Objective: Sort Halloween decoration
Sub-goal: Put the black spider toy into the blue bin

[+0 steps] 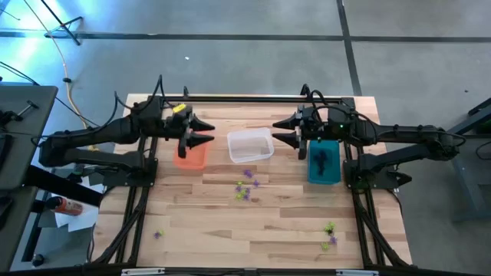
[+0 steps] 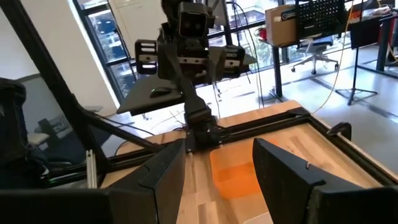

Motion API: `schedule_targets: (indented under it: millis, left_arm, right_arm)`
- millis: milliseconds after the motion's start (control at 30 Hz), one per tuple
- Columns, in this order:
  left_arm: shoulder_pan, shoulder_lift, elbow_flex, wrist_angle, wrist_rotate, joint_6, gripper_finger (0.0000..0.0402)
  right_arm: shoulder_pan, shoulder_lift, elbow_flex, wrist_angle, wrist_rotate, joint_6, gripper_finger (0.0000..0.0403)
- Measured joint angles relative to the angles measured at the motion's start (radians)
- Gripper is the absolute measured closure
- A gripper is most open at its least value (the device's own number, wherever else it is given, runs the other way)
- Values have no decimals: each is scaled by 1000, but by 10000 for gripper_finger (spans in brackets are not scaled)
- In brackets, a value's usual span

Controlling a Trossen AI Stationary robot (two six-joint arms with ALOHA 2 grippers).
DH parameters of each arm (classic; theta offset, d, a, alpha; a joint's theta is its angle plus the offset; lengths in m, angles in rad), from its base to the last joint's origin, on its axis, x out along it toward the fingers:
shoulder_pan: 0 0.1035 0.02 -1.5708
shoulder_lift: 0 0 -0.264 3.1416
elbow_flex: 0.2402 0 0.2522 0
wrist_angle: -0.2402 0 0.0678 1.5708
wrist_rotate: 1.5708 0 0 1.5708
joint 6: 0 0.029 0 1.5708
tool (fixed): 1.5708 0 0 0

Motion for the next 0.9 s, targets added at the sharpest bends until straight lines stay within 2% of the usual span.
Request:
schedule_targets:
  millis: [167,233,333,433,567,700,800,900]
  left_arm:
    - [-54,12,0,55,-107,27,213]
    - [-58,14,0,65,-110,22,213]
    - [-58,14,0,70,-110,22,213]
    - [-58,14,0,69,-112,19,213]
    - [-58,14,0,69,-121,20,213]
    - [-58,14,0,68,-121,20,213]
    - [-58,14,0,68,-121,20,213]
    - [-58,14,0,68,-121,20,213]
  right_arm:
    - [0,0,0,-1,1,-17,219]
    - [0,0,0,-15,-15,53,219]
    - [0,-1,0,-136,-137,208,219]
    - [38,0,0,-377,-288,402,219]
    - [173,18,0,-761,-320,598,219]
    - [343,40,-11,-984,-327,799,219]
    - [464,51,-49,-997,-335,988,219]
    - [571,56,-120,-924,-366,1165,219]
